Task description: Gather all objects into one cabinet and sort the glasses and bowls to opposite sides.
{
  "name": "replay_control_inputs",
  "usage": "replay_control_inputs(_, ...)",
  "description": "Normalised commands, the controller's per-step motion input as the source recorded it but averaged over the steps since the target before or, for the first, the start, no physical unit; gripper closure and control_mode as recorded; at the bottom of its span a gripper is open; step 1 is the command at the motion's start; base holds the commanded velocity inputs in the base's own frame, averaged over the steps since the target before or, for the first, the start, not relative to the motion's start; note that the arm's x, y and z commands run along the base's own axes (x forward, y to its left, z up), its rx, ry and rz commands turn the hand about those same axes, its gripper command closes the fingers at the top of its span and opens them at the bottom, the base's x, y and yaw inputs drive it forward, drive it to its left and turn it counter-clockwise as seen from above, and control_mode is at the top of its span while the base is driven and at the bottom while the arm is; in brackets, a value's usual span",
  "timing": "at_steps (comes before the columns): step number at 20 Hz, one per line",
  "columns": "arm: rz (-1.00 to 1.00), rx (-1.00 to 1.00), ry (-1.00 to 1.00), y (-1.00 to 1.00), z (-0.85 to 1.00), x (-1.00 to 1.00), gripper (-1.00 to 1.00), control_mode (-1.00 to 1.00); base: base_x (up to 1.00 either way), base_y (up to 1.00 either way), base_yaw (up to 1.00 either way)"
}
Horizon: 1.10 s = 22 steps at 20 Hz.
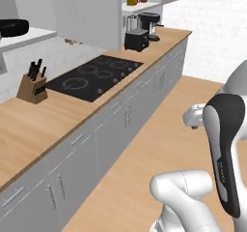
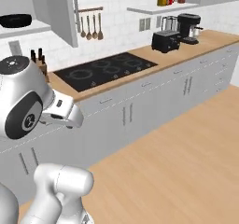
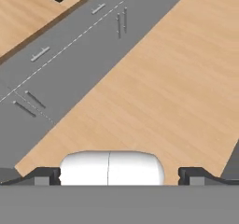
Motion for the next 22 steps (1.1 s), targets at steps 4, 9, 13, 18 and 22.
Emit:
replay_control_inputs(4,0.00,0.00,0.00,0.00,0.00,0.00,-1.00,1.00,0.00,-0.17,-0.35)
replay_control_inputs(9,0.00,0.00,0.00,0.00,0.00,0.00,-1.00,1.00,0.16,-0.30,-0.19)
replay_control_inputs(13,0.00,0.00,0.00,0.00,0.00,0.00,-1.00,1.00,0.60,-0.35,-0.11)
replay_control_inputs(18,0.00,0.00,0.00,0.00,0.00,0.00,-1.00,1.00,0.96,-0.32,-0.08)
replay_control_inputs(22,0.00,0.00,0.00,0.00,0.00,0.00,-1.00,1.00,1.00,-0.36,-0.03)
